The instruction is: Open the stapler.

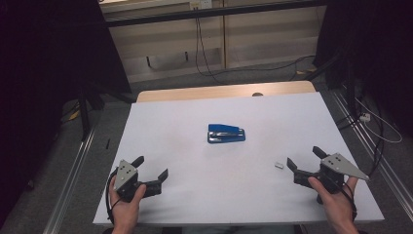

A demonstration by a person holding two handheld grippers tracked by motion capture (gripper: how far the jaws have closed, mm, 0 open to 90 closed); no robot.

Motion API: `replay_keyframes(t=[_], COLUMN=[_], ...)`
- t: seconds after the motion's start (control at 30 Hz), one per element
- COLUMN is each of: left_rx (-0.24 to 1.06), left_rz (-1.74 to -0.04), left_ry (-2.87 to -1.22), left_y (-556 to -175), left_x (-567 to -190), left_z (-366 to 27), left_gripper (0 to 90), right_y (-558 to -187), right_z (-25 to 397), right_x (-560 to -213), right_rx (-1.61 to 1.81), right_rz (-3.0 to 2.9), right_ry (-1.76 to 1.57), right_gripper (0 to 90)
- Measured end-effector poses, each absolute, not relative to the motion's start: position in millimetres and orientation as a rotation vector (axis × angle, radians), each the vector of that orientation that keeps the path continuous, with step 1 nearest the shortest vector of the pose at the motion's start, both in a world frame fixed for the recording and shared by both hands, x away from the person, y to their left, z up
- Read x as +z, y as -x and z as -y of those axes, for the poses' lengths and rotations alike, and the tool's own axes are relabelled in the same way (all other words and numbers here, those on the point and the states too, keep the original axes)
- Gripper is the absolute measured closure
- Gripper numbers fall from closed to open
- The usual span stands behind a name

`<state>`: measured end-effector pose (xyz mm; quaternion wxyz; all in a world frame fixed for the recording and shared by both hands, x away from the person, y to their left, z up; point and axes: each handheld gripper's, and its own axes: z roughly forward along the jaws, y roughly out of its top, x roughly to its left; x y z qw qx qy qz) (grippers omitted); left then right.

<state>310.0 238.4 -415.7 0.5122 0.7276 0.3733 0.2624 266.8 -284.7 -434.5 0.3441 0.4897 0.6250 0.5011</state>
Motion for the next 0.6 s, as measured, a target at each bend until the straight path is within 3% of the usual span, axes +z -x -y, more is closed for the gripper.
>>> replay_keyframes(t=[0.6], left_rx=[0.622], left_rz=[-0.898], left_ry=[-1.777], left_y=[-314.7], left_x=[-416.7], left_z=[-233.6], left_gripper=[3.2], right_y=[-271.7], right_z=[284.8], right_x=[-437.2], right_rx=[1.344], right_rz=[-1.665], right_ry=[-1.280], right_gripper=[2.6])
